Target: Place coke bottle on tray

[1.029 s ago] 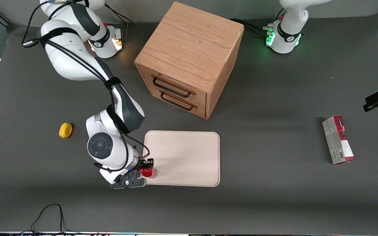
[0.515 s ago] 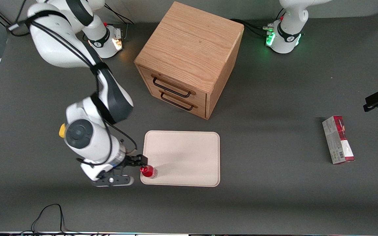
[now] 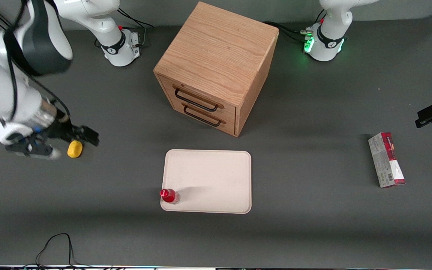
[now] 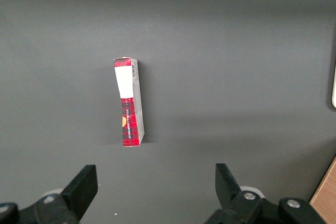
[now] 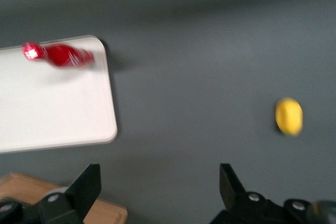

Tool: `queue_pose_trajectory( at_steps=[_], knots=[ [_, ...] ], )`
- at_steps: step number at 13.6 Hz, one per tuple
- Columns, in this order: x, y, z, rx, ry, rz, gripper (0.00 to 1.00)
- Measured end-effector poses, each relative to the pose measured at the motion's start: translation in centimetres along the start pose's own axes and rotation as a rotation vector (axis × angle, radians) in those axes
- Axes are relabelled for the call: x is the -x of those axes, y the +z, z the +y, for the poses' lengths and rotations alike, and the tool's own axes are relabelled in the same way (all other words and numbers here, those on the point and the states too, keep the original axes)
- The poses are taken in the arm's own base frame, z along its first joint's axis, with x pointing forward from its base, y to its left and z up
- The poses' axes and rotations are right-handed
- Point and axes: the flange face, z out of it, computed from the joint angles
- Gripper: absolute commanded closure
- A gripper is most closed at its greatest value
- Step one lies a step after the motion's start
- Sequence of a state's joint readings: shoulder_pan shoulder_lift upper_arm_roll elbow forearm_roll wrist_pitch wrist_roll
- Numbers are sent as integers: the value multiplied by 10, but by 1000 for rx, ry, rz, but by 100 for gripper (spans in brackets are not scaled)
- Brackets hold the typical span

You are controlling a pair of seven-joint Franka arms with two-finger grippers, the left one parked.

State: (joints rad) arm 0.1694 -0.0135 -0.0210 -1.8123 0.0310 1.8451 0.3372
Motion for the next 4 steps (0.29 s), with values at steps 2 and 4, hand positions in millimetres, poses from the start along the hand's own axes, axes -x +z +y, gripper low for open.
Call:
queue_pose_trajectory(
  at_steps=[2, 4],
  knots=[
    [44, -16, 22, 0, 9, -8, 0],
    [61, -28, 29, 1, 9, -10, 0]
  ],
)
